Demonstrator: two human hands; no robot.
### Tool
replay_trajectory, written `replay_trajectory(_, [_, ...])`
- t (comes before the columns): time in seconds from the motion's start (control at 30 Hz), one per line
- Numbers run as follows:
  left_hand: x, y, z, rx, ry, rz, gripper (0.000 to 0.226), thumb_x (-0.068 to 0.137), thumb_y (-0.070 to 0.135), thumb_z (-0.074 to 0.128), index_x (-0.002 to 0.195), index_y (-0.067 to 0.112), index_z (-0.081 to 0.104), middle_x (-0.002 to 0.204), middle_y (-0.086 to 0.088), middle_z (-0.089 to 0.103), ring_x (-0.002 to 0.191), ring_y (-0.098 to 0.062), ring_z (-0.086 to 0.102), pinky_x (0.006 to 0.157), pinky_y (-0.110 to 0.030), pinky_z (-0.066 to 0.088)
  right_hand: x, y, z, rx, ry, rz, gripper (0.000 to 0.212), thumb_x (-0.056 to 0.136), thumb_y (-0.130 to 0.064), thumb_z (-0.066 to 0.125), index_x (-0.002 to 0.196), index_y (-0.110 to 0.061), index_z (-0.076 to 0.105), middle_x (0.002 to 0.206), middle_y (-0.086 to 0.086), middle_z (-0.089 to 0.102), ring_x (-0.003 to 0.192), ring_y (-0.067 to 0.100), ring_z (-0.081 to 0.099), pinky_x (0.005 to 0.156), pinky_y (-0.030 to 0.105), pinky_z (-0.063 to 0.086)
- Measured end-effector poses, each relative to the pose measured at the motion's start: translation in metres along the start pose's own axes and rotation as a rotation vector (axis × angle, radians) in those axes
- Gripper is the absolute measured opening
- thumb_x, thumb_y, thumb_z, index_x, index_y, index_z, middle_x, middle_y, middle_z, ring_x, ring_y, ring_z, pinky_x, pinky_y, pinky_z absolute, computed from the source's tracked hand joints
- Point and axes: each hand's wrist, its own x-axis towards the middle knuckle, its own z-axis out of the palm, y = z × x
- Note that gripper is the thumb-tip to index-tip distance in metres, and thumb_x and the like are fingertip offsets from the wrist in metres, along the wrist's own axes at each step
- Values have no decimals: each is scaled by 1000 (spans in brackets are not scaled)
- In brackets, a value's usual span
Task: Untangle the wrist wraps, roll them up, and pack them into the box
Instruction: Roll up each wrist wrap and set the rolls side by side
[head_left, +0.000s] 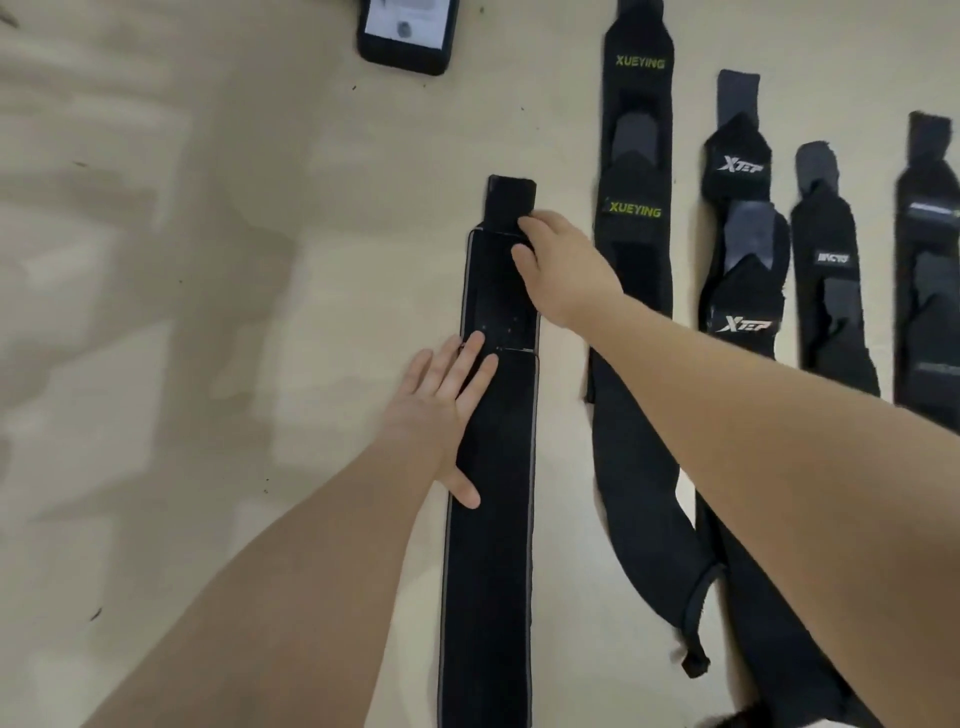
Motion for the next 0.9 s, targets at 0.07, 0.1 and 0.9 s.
replay_trajectory(0.07, [-1, 0, -2, 4, 27, -7, 153, 48, 82, 66, 138, 15, -38, 145, -10, -44, 138, -28, -34, 113, -46, -16, -54, 0, 19, 167, 122, 135, 34, 101, -25, 34, 129, -11, 48, 127, 7, 52, 107, 23, 56, 88, 38, 49])
replay_trajectory(0.1, [-1, 1, -4, 2, 38, -15, 153, 48, 81, 67, 139, 15, -36, 146, -10, -43, 138, -28, -33, 113, -47, -14, -86, 0, 34, 237, 100, 211, 28, 101, -24, 36, 120, -12, 52, 115, 6, 57, 96, 21, 59, 80, 37, 51])
replay_trajectory(0.9, [-162, 71, 104, -1785, -175, -113, 31, 97, 38, 48, 119, 19, 61, 111, 3, 69, 98, -8, 65, 79, -18, 51, -257, -31, 113, 1540, -72, 699, 32, 98, -26, 49, 118, -3, 59, 112, 12, 67, 95, 25, 66, 77, 34, 56])
